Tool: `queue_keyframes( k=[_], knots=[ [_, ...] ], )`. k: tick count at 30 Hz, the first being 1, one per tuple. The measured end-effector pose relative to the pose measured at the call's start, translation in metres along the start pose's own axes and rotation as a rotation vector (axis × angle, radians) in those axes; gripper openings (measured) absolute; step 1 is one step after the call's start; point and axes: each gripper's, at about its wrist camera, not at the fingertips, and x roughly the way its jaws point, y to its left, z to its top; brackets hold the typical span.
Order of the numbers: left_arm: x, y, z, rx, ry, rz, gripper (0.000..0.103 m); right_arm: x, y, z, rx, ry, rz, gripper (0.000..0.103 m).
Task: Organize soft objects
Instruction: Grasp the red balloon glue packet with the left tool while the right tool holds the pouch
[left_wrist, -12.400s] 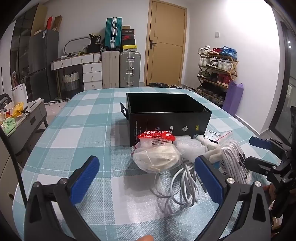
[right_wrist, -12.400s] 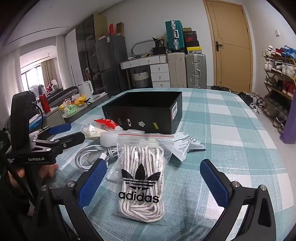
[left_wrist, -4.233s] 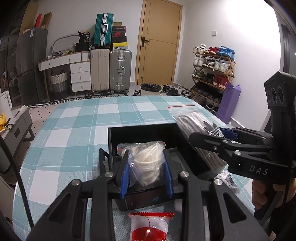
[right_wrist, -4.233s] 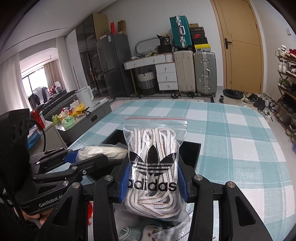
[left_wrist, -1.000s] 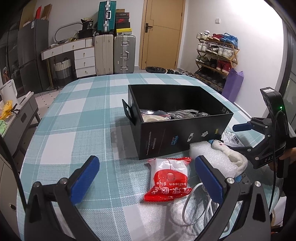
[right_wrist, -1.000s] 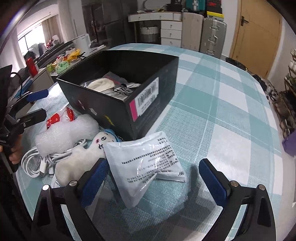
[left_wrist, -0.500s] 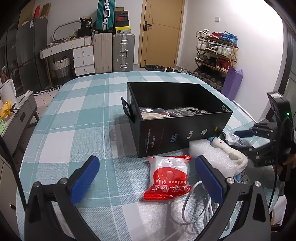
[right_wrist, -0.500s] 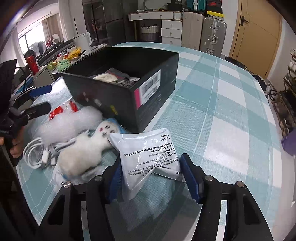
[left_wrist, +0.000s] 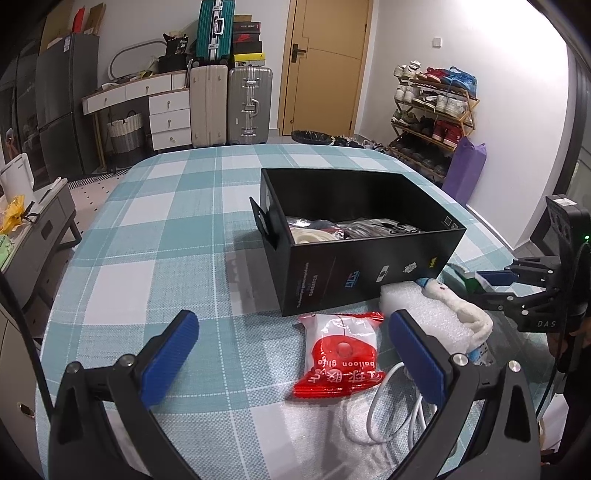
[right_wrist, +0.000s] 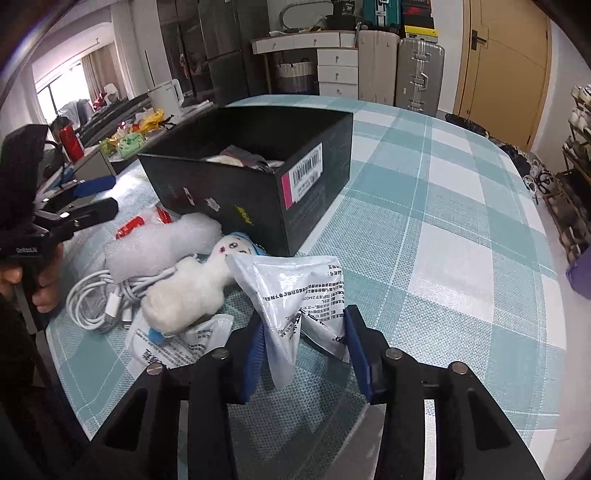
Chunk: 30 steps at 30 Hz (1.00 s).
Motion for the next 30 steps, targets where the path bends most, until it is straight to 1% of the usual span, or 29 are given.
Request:
queue_keyframes(
  k=[3, 7, 11, 20, 22, 25, 27, 29, 30],
  knots=[
    [0.002, 0.001, 0.0, -0.002, 0.005, 0.014, 0.103, -0.007, 0.0, 0.001, 0.002, -0.027, 0.008, 0.041],
    [0.008, -0.002, -0.003, 0.011, 0.035, 0.028, 0.103, -0.015, -0.001, 0.003, 0.003, -0.059, 0.009, 0.041],
    [0.017, -0.005, -0.005, 0.015, 0.078, 0.067, 0.103, -0.021, -0.002, 0.006, 0.008, -0.083, 0.008, 0.041],
    [0.024, -0.013, -0.01, 0.044, 0.139, 0.019, 0.103, -0.022, -0.004, 0.007, 0.007, -0.09, 0.004, 0.042],
    [0.028, -0.013, -0.012, 0.042, 0.163, 0.027, 0.103, -0.023, -0.005, 0.007, 0.007, -0.092, 0.003, 0.041],
    [0.028, -0.013, -0.012, 0.034, 0.169, 0.027, 0.102, -0.024, -0.004, 0.007, 0.005, -0.097, 0.003, 0.041],
    [0.028, -0.013, -0.012, 0.034, 0.168, 0.02, 0.096, -0.024, -0.004, 0.007, 0.005, -0.097, 0.003, 0.041],
    [0.028, -0.015, -0.013, 0.041, 0.172, 0.006, 0.086, -0.024, -0.005, 0.007, 0.007, -0.096, 0.001, 0.041],
    [0.028, -0.016, -0.014, 0.047, 0.178, -0.001, 0.084, -0.024, -0.005, 0.007, 0.006, -0.096, 0.001, 0.042]
  ],
)
